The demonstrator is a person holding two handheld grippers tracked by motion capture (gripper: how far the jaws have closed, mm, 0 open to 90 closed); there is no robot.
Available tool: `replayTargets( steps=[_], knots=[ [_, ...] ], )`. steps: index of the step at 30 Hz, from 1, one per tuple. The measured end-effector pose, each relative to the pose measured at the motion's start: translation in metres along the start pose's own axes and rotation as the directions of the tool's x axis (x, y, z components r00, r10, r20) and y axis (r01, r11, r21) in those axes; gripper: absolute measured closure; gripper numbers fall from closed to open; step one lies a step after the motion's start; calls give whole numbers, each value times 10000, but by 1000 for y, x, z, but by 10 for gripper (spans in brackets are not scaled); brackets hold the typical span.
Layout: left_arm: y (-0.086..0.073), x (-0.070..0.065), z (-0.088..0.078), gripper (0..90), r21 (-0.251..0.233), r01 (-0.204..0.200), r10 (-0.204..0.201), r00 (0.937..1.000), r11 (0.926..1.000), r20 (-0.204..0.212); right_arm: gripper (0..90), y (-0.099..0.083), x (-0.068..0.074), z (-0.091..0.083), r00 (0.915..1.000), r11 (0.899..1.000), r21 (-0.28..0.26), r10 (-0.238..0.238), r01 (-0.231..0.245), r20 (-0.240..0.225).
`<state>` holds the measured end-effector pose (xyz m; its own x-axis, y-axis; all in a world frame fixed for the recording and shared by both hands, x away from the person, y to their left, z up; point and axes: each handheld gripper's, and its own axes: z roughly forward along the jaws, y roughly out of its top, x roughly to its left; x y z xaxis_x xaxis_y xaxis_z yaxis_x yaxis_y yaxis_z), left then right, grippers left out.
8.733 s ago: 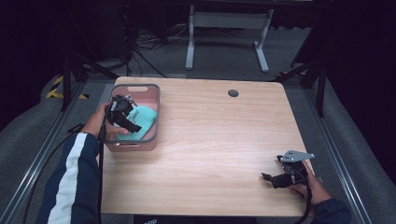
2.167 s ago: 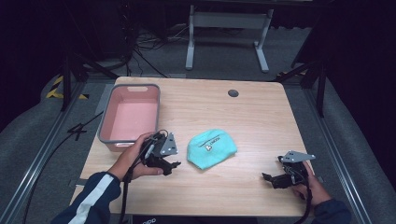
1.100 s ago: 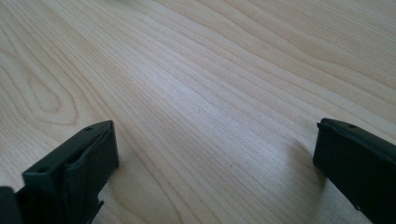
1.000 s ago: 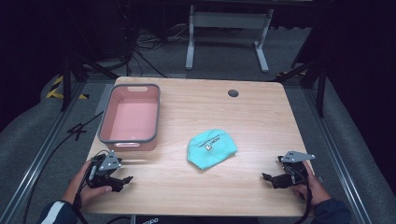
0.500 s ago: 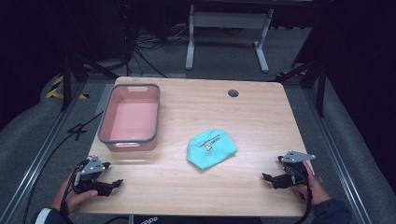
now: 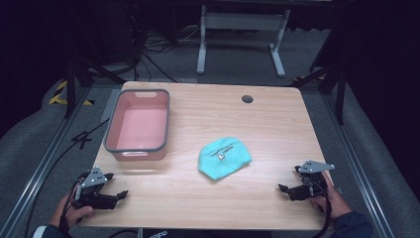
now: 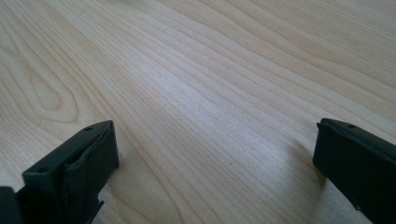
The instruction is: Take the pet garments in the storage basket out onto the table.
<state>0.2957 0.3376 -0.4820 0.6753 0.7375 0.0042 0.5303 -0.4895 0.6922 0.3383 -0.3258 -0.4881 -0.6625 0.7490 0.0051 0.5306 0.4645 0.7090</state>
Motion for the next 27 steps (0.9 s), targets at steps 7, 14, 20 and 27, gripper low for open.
replayTargets(
  steps=[7, 14, 20, 27],
  knots=[
    [0, -3, 1, 141, 20, 271, -270, 9996, 9996, -65, 4, 0, 0, 0, 10000, 10000, -3, -23, 23, -18],
    [1, -3, 1, 132, 24, 275, -274, 9995, 9996, -132, 3, 0, 0, 0, 10000, 10000, 1, -29, 29, -35],
    [2, -4, 2, 127, 65, 270, -269, 9995, 9996, -169, 3, 0, 0, 0, 10000, 10000, 1, -35, 35, -38],
    [3, -7, 4, 118, 35, 387, -386, 9988, 9992, -284, 3, 0, 0, 0, 10000, 10000, 0, -34, 34, -39]
  ],
)
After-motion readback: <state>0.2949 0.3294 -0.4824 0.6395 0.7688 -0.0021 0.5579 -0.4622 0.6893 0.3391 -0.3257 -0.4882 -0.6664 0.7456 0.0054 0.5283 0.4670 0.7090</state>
